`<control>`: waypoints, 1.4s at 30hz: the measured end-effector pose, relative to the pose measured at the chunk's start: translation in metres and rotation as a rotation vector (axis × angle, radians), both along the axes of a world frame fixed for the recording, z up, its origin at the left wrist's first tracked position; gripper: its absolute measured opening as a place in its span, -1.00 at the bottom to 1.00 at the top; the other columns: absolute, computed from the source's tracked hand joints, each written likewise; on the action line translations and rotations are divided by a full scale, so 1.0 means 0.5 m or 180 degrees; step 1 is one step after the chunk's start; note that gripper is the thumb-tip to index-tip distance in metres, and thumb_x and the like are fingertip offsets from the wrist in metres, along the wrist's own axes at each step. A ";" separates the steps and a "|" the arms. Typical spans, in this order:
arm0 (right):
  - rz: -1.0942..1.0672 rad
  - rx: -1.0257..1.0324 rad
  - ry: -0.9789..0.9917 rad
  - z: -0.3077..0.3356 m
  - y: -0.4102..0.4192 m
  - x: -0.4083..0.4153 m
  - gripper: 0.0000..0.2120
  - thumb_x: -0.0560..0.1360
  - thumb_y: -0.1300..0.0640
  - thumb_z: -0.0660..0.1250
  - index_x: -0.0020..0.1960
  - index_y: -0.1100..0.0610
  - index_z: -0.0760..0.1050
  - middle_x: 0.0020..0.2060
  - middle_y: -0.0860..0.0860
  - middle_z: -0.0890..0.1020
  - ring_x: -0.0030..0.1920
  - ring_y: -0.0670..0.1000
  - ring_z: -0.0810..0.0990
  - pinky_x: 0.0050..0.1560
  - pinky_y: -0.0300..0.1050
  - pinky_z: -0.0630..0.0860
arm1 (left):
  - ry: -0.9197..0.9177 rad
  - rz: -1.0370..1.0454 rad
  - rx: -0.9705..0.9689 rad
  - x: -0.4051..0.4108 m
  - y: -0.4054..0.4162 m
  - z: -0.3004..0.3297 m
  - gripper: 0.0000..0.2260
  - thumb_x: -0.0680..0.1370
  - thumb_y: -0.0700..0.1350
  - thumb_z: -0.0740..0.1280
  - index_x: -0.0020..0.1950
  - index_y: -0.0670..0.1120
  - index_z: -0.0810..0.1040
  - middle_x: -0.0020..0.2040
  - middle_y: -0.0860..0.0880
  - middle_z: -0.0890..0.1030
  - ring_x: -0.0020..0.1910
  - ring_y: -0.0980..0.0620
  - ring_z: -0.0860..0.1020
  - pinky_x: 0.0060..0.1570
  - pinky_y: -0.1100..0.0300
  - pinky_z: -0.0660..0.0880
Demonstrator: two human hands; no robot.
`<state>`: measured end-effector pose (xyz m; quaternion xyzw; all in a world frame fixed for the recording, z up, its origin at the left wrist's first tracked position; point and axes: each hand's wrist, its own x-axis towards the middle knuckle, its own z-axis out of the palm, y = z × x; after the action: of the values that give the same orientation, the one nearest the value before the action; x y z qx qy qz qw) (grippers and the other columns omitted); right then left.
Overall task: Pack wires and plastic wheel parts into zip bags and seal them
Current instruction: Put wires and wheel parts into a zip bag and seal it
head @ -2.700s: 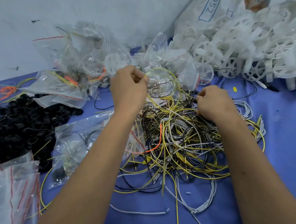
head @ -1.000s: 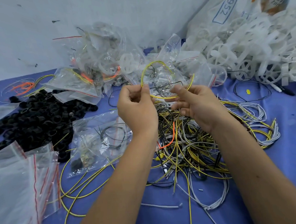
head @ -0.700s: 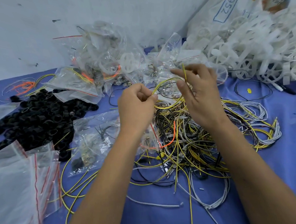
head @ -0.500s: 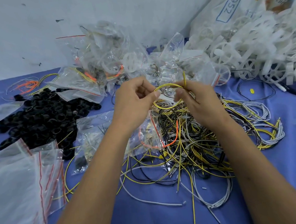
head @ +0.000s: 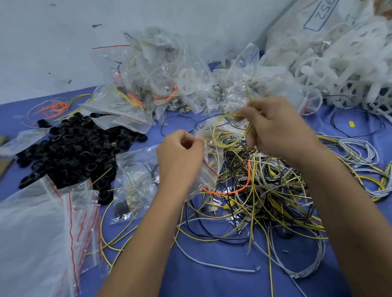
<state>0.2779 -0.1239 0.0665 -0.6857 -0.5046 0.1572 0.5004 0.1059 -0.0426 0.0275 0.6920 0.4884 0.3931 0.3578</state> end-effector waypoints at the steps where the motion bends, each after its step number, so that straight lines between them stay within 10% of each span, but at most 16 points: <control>1: 0.0024 -0.0238 -0.0013 -0.001 0.004 -0.007 -0.73 0.68 0.10 0.18 -0.07 0.13 0.60 -0.56 0.05 0.58 -0.64 -0.04 0.39 -0.56 -0.27 0.30 | -0.0101 0.0065 0.0025 -0.003 0.000 -0.002 -0.77 0.54 -0.07 0.39 -0.31 -0.04 0.53 -0.43 0.11 0.56 -0.43 0.12 0.50 -0.39 0.29 0.39; 6: 0.0267 -0.1121 -0.0281 0.002 0.009 -0.037 -0.68 0.68 0.08 0.22 -0.13 0.19 0.63 -0.56 0.04 0.60 -0.67 -0.05 0.36 -0.60 -0.28 0.28 | -0.0329 0.0224 0.0656 -0.006 -0.019 -0.002 -0.71 0.58 -0.06 0.38 -0.32 -0.02 0.46 -0.43 0.09 0.51 -0.37 0.16 0.49 -0.35 0.35 0.35; 17: 0.1144 -0.1035 0.1942 -0.010 0.070 -0.112 -0.80 0.66 0.34 0.11 -0.05 0.30 0.49 -0.40 0.13 0.45 -0.58 -0.12 0.32 -0.52 -0.29 0.22 | -0.0052 0.0178 0.1921 -0.004 -0.047 0.006 -0.75 0.61 -0.11 0.36 -0.22 -0.12 0.41 -0.30 0.02 0.43 -0.30 -0.03 0.38 -0.30 0.02 0.30; 24: 0.0698 -0.0713 0.1775 -0.035 0.077 -0.114 -0.70 0.53 0.45 0.18 -0.31 0.28 0.54 -0.50 0.10 0.58 -0.49 0.04 0.52 -0.52 -0.22 0.42 | -0.0015 0.0153 0.2075 0.004 -0.065 0.003 -0.74 0.61 -0.13 0.36 -0.21 -0.05 0.34 -0.28 0.02 0.41 -0.31 -0.02 0.33 -0.31 0.11 0.23; 30: 0.1788 -0.1194 0.2096 -0.044 0.067 -0.129 -0.47 0.68 0.28 0.09 -0.32 0.00 0.65 -0.37 -0.02 0.61 -0.33 0.00 0.56 -0.27 -0.12 0.45 | -0.0494 0.0336 0.1780 0.008 -0.061 0.004 -0.78 0.64 -0.11 0.36 -0.17 -0.12 0.44 -0.25 0.03 0.48 -0.28 0.03 0.40 -0.26 0.13 0.32; 34: 0.2031 -0.1492 0.1366 -0.046 0.061 -0.134 -0.68 0.65 0.43 0.01 -0.12 0.30 0.49 -0.32 0.19 0.48 -0.30 0.11 0.41 -0.32 -0.16 0.36 | -0.0656 0.0267 0.1985 0.005 -0.061 0.012 -0.79 0.63 -0.15 0.36 -0.18 -0.13 0.45 -0.26 0.02 0.47 -0.27 0.04 0.38 -0.25 0.15 0.30; 42: 0.2180 -0.1385 0.1680 -0.011 0.081 -0.141 -0.41 0.55 0.32 0.16 -0.61 0.02 0.54 -0.62 -0.12 0.48 -0.57 -0.19 0.47 -0.49 -0.28 0.38 | -0.0790 0.0130 0.2103 0.007 -0.071 0.009 -0.81 0.58 -0.24 0.39 -0.20 -0.19 0.45 -0.27 -0.05 0.47 -0.29 -0.01 0.38 -0.28 0.09 0.35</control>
<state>0.2074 -0.0832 0.0609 -0.5057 -0.5126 0.5834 0.3758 0.1096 -0.0782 0.0322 0.7075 0.3014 0.6181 0.1632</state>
